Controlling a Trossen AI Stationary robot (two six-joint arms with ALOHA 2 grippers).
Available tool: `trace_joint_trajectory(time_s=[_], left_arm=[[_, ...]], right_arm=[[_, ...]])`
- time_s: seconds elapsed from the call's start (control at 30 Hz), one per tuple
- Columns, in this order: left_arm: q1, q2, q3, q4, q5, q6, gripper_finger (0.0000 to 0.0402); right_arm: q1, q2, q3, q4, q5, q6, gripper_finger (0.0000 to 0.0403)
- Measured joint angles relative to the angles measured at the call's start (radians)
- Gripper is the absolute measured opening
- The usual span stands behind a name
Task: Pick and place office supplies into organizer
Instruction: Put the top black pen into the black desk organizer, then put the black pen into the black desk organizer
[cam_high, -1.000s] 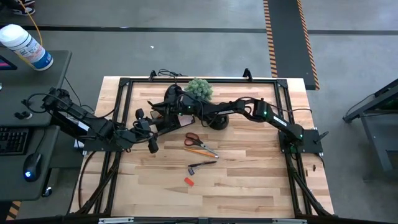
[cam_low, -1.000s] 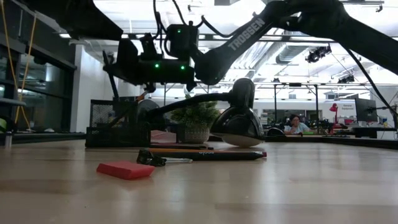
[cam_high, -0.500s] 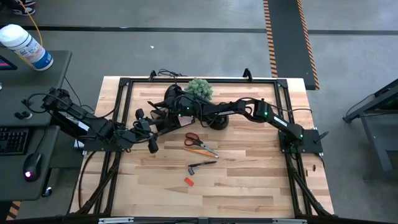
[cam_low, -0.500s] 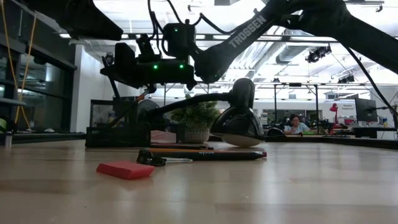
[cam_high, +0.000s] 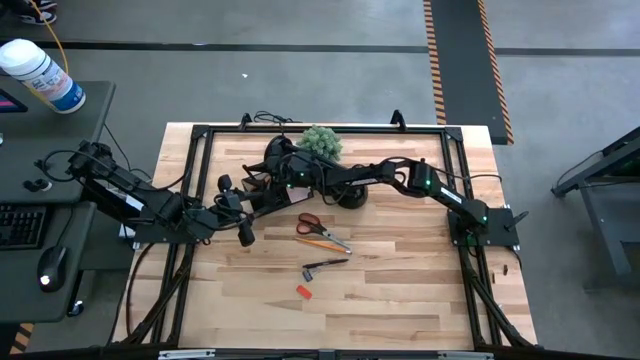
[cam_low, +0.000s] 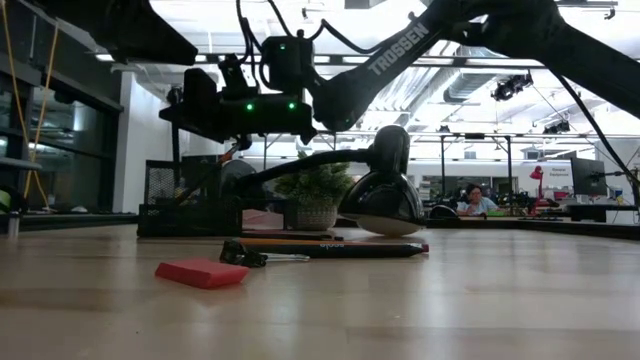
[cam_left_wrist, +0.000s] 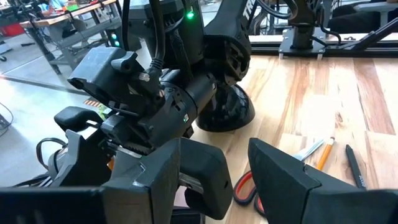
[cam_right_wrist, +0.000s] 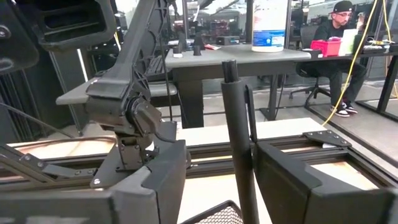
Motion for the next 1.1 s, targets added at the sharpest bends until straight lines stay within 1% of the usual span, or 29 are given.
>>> trace_joint_trajectory(time_s=[0.13, 0.3, 0.37, 0.6, 0.7, 1.1], left_arm=[[0.0, 0.0, 0.0, -0.004, 0.0, 0.0, 0.0179], [0.0, 0.0, 0.0, -0.012, 0.0, 0.0, 0.0179], [0.0, 0.0, 0.0, -0.012, 0.0, 0.0, 0.0179], [0.0, 0.0, 0.0, -0.013, -0.001, 0.0, 0.0179], [0.0, 0.0, 0.0, -0.014, -0.001, 0.0, 0.0179], [0.0, 0.0, 0.0, -0.015, -0.001, 0.0, 0.0179]], right_arm=[[0.006, 0.0, 0.0, -0.019, 0.001, 0.004, 0.0181], [0.022, 0.0, 0.002, -0.037, -0.001, 0.005, 0.0176], [0.028, 0.0, 0.018, -0.085, -0.002, 0.007, 0.0172], [0.042, 0.011, 0.111, -0.337, -0.004, -0.012, 0.0159], [0.042, 0.01, 0.143, -0.392, -0.006, -0.016, 0.0157], [0.039, 0.009, 0.147, -0.365, 0.015, -0.084, 0.0162]])
